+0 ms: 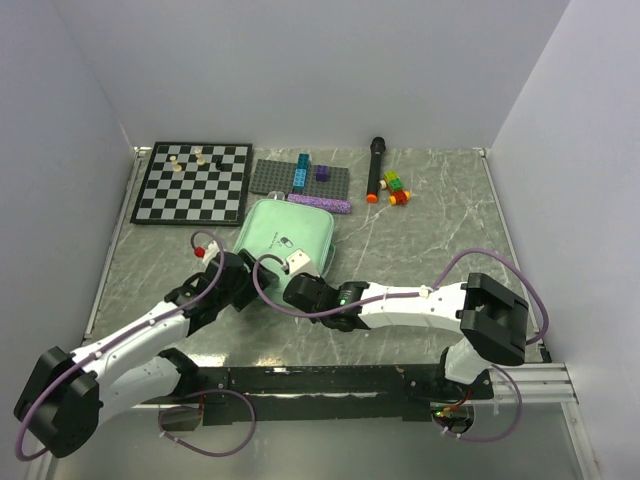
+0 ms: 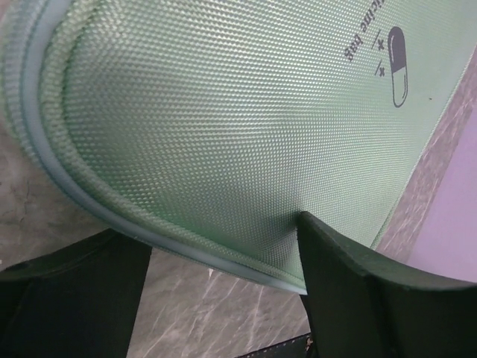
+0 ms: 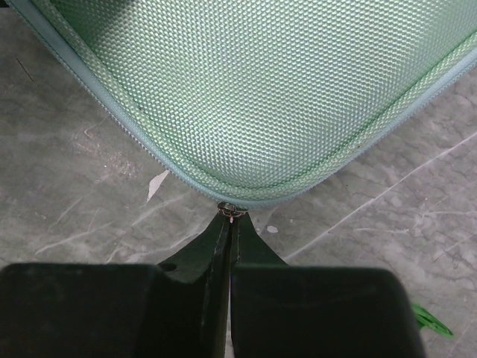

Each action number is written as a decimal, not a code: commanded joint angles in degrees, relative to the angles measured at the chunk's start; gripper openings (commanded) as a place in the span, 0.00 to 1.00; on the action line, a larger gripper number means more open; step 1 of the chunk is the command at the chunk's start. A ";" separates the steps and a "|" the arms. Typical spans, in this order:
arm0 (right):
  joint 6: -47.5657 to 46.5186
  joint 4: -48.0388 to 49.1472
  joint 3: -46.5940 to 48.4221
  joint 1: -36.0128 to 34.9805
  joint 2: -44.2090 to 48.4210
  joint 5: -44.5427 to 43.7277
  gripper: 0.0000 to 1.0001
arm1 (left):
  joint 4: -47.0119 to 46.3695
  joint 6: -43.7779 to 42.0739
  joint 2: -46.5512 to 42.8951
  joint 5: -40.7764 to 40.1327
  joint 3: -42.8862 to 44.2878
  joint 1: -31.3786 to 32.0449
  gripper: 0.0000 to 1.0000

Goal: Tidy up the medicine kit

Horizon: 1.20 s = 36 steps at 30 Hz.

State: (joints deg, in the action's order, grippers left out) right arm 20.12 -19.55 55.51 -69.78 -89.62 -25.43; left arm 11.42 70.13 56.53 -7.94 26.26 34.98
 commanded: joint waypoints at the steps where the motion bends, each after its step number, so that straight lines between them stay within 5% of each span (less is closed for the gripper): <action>1: -0.17 -1.37 0.31 -1.06 1.29 0.73 0.00 | -1.67 -0.25 -2.39 -4.27 -1.56 0.09 0.74; 7: -4.29 0.21 -2.24 -1.15 3.22 0.12 0.00 | -1.05 -5.87 -2.22 -1.56 -1.56 -5.35 0.36; 11: -7.46 0.30 -3.12 -1.06 4.11 0.29 0.00 | -0.79 -10.09 -0.55 1.87 -0.95 -11.50 0.29; 16: -8.34 -0.40 -4.35 -0.45 5.60 -0.85 0.00 | -0.35 -16.50 4.10 5.83 2.29 -17.04 0.02; 29: -2.28 -1.46 -10.68 13.07 11.75 0.47 0.00 | -0.61 -20.91 7.36 9.26 3.18 -21.89 0.01; 36: 7.29 -0.76 -7.61 28.71 5.96 1.44 0.00 | -0.08 -21.70 7.45 9.18 3.27 -21.97 0.01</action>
State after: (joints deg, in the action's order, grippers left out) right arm 21.93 -12.25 46.81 -50.11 -82.13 -15.99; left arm 8.45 56.73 63.29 13.61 30.15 16.05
